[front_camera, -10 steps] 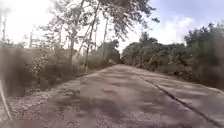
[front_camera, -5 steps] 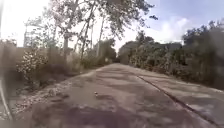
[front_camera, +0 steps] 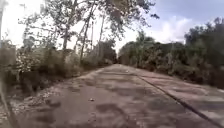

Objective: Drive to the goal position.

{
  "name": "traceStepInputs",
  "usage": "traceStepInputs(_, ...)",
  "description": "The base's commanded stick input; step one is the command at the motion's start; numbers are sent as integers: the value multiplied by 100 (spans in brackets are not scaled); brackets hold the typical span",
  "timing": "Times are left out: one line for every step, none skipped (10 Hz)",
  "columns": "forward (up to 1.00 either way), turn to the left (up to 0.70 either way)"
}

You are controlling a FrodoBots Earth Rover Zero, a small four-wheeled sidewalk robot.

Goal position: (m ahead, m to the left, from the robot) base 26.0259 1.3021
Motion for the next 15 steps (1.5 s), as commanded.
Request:
traceStepInputs(70,0)
traceStepInputs(70,0)
traceStepInputs(70,0)
traceStepInputs(70,0)
traceStepInputs(70,0)
traceStepInputs(70,0)
traceStepInputs(70,0)
traceStepInputs(70,0)
traceStepInputs(70,0)
traceStepInputs(70,0)
traceStepInputs(70,0)
traceStepInputs(70,0)
traceStepInputs(70,0)
traceStepInputs(70,0)
traceStepInputs(70,0)
